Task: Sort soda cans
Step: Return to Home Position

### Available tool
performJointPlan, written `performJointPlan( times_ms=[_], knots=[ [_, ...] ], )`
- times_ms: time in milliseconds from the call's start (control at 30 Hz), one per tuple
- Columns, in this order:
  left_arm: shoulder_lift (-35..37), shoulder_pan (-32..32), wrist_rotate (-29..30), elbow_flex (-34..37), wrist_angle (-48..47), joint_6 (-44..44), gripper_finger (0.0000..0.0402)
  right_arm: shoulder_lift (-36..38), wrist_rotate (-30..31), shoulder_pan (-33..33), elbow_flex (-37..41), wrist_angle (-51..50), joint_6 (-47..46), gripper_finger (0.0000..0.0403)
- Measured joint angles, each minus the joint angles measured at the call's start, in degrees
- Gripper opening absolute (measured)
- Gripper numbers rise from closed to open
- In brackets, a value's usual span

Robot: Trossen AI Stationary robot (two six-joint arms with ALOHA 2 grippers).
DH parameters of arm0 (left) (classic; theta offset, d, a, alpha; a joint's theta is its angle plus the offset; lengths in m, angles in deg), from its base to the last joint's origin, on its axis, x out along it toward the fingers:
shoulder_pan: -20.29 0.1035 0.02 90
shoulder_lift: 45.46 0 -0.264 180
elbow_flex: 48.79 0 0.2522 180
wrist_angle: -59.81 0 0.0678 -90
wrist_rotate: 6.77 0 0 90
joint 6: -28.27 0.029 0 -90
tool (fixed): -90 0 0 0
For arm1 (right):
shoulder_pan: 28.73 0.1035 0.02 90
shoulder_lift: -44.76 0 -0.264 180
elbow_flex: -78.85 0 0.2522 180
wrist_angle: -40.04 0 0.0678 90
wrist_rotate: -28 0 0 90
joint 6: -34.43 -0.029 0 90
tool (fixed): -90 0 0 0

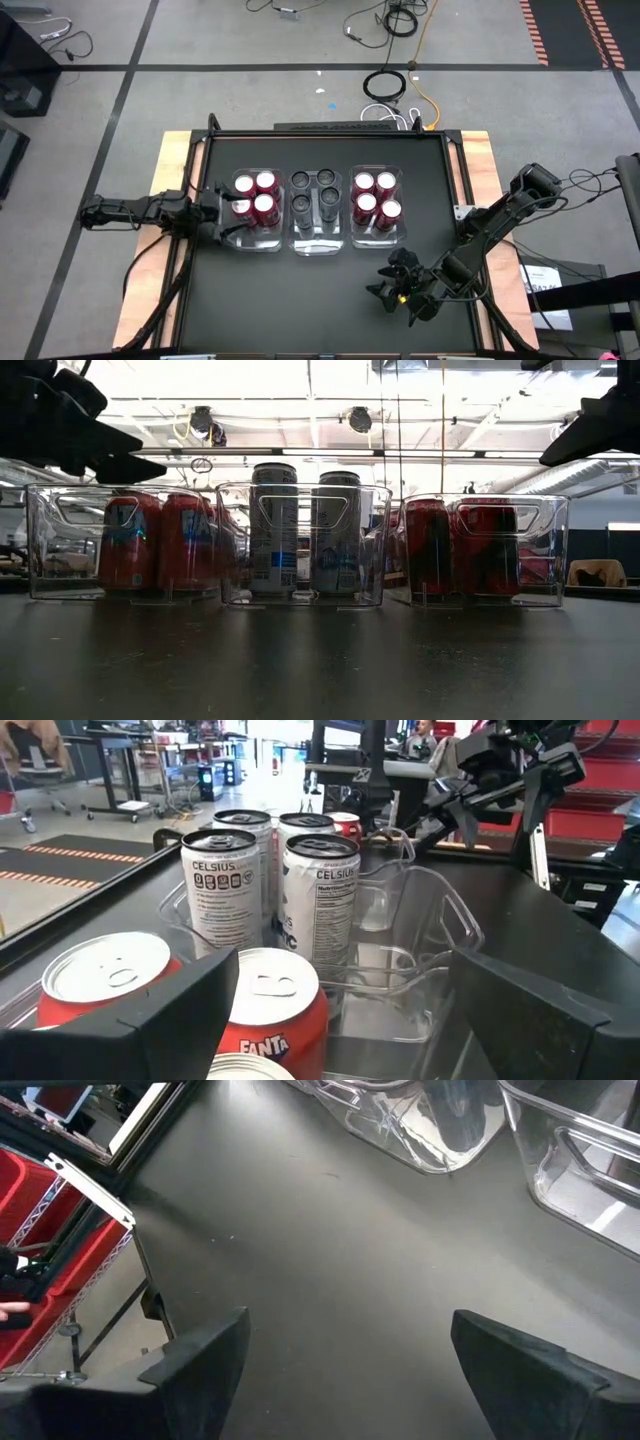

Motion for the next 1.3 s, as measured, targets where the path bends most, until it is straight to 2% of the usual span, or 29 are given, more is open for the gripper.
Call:
performJointPlan(
  times_ms=[133, 300, 867, 1300],
  knots=[
    [0.0, 0.0, -1.1, 0.1, 0.8, 4.2, 0.0371, 0.0, 0.0, 0.0, 0.0, 0.0, 0.1, 0.0338],
    [0.3, 0.0, -5.8, 3.9, 11.8, 9.0, 0.0371, 0.0, 0.0, 0.0, 0.0, 0.0, 0.2, 0.0338],
    [-0.7, 0.0, -6.7, 4.0, 11.4, 10.4, 0.0371, 0.0, 0.0, 0.0, 0.0, 0.0, 0.4, 0.0338],
    [-0.7, 0.0, -6.7, 4.0, 11.4, 10.3, 0.0371, 0.0, 0.0, 0.0, 0.0, -1.0, 11.3, 0.0338]
  ],
)
